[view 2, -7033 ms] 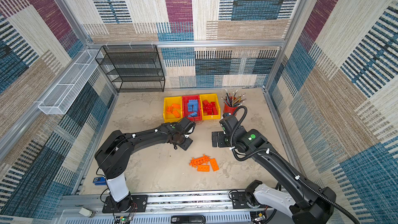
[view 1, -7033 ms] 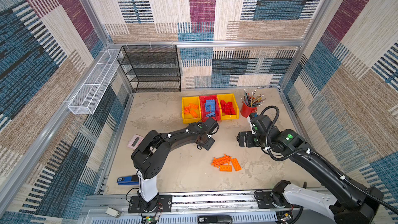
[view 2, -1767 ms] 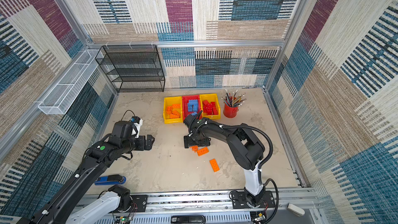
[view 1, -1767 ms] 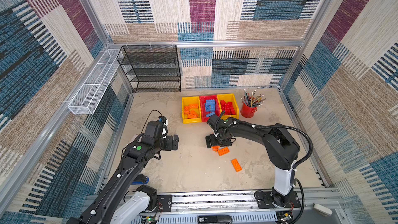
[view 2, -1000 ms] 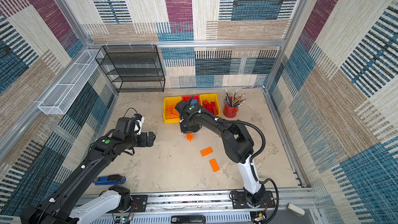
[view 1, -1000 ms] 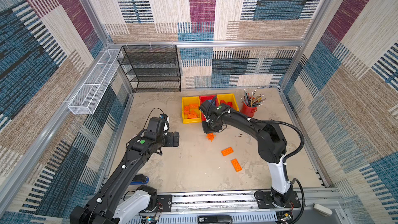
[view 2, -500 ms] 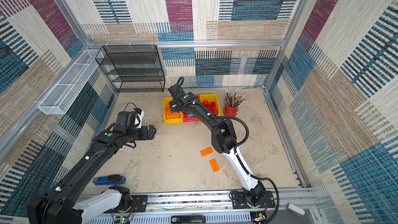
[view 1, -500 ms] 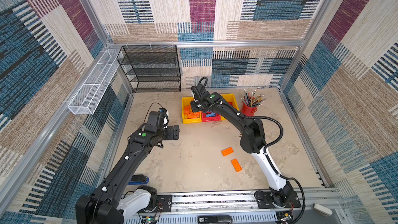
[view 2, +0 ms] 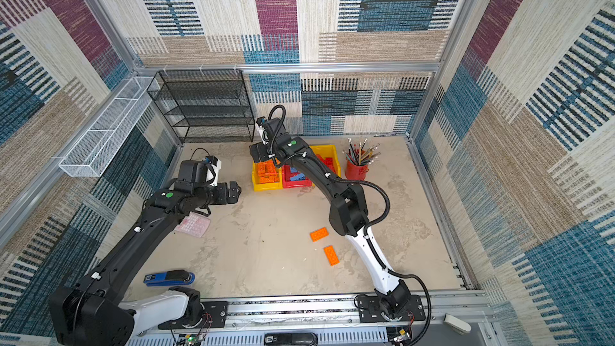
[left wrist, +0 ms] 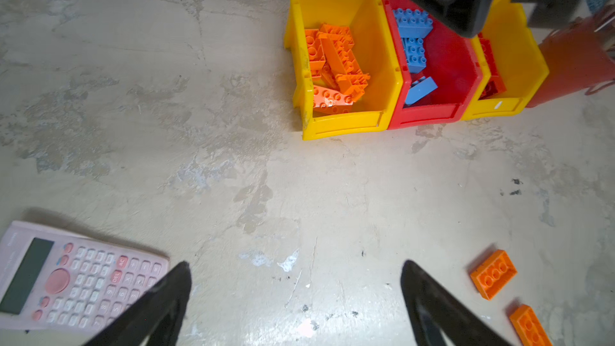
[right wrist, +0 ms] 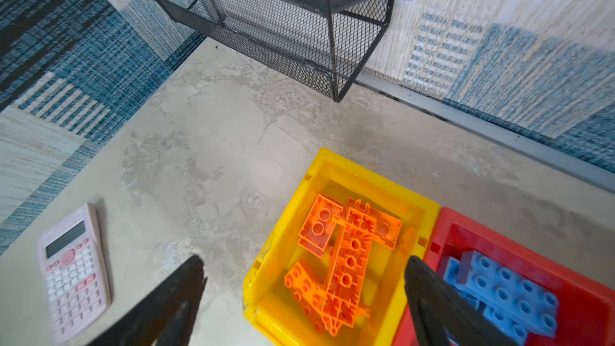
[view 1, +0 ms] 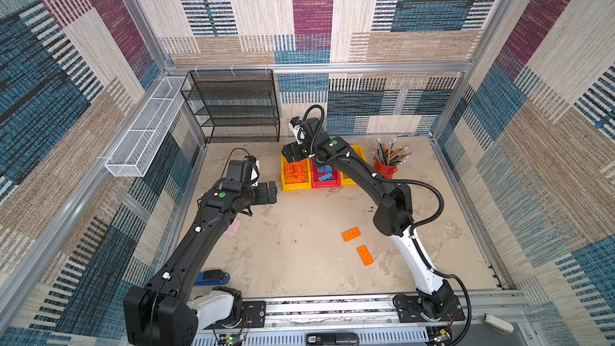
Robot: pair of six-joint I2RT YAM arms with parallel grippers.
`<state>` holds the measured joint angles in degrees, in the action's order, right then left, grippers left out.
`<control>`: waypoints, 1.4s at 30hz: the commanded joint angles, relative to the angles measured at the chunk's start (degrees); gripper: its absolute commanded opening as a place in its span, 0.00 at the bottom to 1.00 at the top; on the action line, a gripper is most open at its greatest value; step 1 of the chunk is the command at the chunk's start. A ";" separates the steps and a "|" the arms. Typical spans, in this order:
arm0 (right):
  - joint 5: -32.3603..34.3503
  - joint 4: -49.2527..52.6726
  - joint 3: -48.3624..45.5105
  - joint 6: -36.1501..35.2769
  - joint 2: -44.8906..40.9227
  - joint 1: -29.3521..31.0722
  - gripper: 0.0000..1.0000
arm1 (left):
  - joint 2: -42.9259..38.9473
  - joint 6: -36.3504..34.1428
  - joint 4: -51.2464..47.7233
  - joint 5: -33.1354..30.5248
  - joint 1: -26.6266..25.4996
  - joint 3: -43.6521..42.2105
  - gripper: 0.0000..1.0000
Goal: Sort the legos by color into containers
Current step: 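Carry the orange brick stack into the yellow bin and release it, then move the right gripper back and close it on an orange 2x3 brick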
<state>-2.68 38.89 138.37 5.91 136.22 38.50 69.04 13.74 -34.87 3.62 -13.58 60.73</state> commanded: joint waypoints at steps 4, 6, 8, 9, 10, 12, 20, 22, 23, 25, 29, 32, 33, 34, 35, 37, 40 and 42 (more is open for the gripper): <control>6.64 2.40 -25.07 1.06 -16.09 -0.17 0.93 | 0.66 2.74 3.69 6.30 -1.90 -1.79 0.99; 6.63 0.83 -36.04 3.84 -22.99 -0.13 0.92 | 0.19 3.12 4.58 6.15 -4.50 -2.99 0.99; 6.14 -0.30 -46.91 7.10 -30.02 -0.15 0.92 | -0.57 4.07 5.47 5.59 -7.97 -4.48 0.99; 5.82 -0.23 -52.28 8.91 -33.42 -0.09 0.92 | -1.05 4.81 5.98 5.06 -10.38 -5.42 0.99; 5.71 -0.09 -56.86 10.76 -36.37 -0.03 0.92 | -1.55 5.51 6.57 4.36 -12.68 -6.42 0.99; 4.80 0.21 -65.93 13.89 -42.31 -0.03 0.92 | -2.69 7.97 8.40 3.47 -17.51 -8.93 0.99; 2.06 0.21 -87.96 19.34 -58.42 0.78 0.92 | -7.83 16.53 12.04 -1.99 -33.29 -16.87 0.99; 0.76 -0.85 -90.62 18.72 -59.93 0.78 0.92 | -8.77 16.62 10.59 -3.59 -35.91 -16.99 0.99; 0.30 -1.38 -91.43 18.30 -60.04 0.76 0.92 | -9.36 16.76 10.17 -4.19 -36.77 -17.34 0.99; -0.52 -1.97 -91.98 17.16 -59.24 0.74 0.92 | -10.66 17.28 9.76 -5.24 -37.79 -18.05 0.99; -0.25 -3.69 -90.86 15.12 -55.61 0.83 0.92 | -13.22 17.27 7.94 -7.55 -38.27 -18.36 0.99; -0.07 -3.35 -87.76 14.36 -52.41 0.87 0.92 | -14.73 16.97 7.32 -9.01 -38.23 -18.70 0.99; 0.25 -3.09 -86.88 14.33 -51.47 0.86 0.92 | -15.09 16.89 7.25 -9.45 -38.26 -18.72 0.99; 0.39 -2.95 -86.24 14.00 -50.44 0.87 0.92 | -15.38 16.84 7.17 -9.92 -38.24 -18.97 0.99; 0.39 -2.83 -85.78 13.65 -49.42 0.87 0.92 | -15.57 16.70 7.13 -10.48 -38.22 -19.07 0.99; 0.33 -2.56 -85.06 13.03 -47.57 0.85 0.92 | -15.90 16.42 6.97 -11.16 -38.23 -19.16 0.99; 0.05 -1.59 -84.43 12.57 -45.67 1.03 0.92 | -16.30 15.81 6.54 -12.14 -38.25 -19.16 0.99; -0.35 -1.65 -84.53 12.52 -45.22 1.45 0.92 | -16.88 15.71 6.40 -12.90 -38.25 -19.50 0.99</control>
<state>-2.50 37.19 53.52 19.20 90.50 39.51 52.71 31.22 -27.86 -7.31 -51.77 41.71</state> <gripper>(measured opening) 0.914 0.987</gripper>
